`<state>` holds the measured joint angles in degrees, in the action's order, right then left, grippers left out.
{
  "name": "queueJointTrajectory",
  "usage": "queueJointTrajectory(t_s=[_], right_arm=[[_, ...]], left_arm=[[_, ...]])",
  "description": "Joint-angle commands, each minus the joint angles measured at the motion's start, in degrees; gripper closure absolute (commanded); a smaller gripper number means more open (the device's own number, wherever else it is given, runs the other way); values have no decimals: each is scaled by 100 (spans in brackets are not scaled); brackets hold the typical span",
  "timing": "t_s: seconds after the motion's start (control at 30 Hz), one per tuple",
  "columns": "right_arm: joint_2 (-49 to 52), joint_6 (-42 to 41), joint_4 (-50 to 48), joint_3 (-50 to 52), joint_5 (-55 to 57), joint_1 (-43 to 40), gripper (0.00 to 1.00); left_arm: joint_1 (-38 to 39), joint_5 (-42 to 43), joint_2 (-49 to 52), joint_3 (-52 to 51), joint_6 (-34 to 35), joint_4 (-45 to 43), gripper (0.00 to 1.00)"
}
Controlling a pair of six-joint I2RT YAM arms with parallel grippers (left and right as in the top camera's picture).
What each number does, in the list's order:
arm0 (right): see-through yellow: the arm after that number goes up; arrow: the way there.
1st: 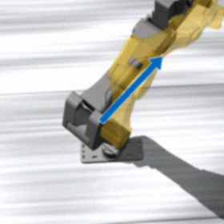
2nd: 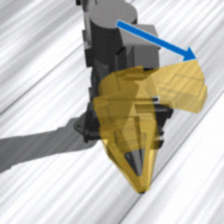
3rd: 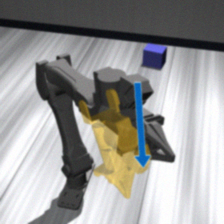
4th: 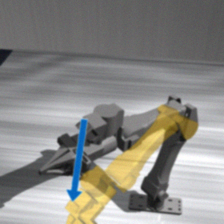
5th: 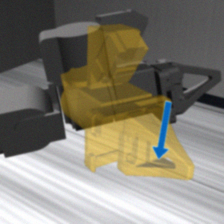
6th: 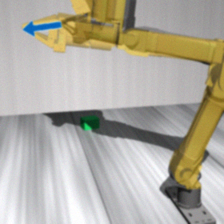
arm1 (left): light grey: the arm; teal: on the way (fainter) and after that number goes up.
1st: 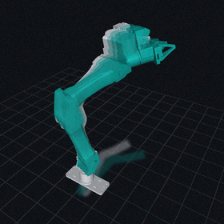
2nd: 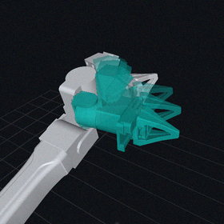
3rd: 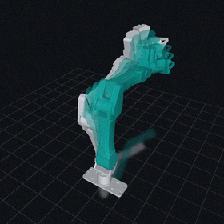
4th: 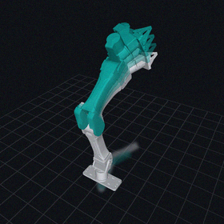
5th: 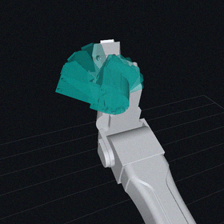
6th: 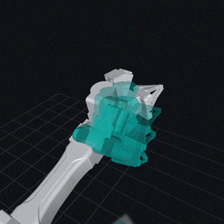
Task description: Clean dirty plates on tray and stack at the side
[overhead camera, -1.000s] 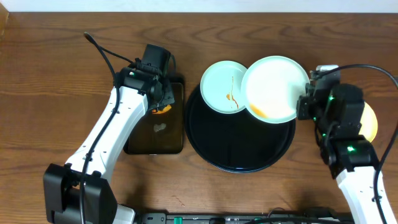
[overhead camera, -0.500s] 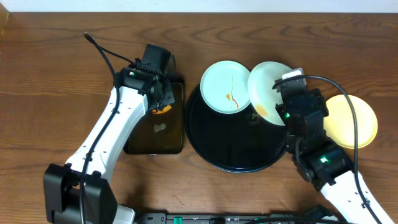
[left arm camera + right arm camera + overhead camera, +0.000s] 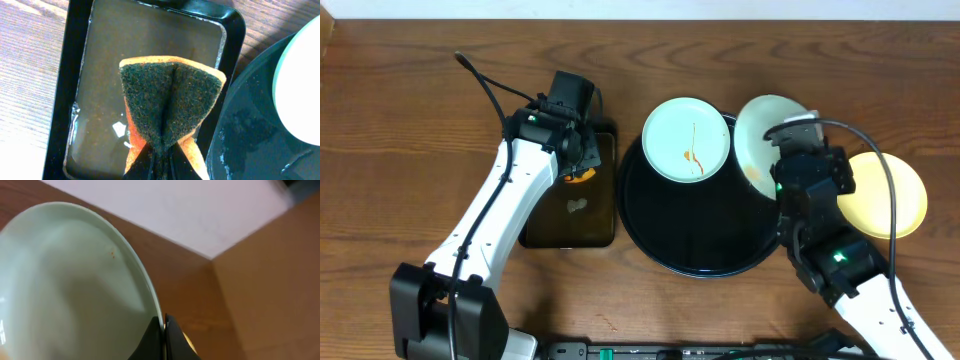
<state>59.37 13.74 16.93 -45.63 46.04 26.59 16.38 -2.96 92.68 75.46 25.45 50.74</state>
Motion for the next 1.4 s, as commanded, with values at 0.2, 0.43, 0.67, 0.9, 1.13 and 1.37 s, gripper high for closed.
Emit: queueJointTrajectory(t_s=[0.2,0.43,0.67,0.9,1.13,1.37], right_arm=[[1298,-2826,446,-11,-1908,-2330,99],[1386,-3217,595,-11,-2702,-4223,99],[1639,-3346,669,-11,-2767,-5097,99],[1725,-3331,560,-11,-3526,-5250,53],[1410,-2763,365,-61,-5475,-5010,48],[1582,-2743,588,-55,-5447,-4750,84]], left_arm=[[-13,-7,-59,7,-35,2,92],[-13,-7,-59,7,-35,0,92],[-13,-7,-59,7,-35,2,93],[-13,-4,-59,7,-35,2,93],[-13,-7,-59,7,-35,0,93],[-13,-7,-59,7,-35,24,92]])
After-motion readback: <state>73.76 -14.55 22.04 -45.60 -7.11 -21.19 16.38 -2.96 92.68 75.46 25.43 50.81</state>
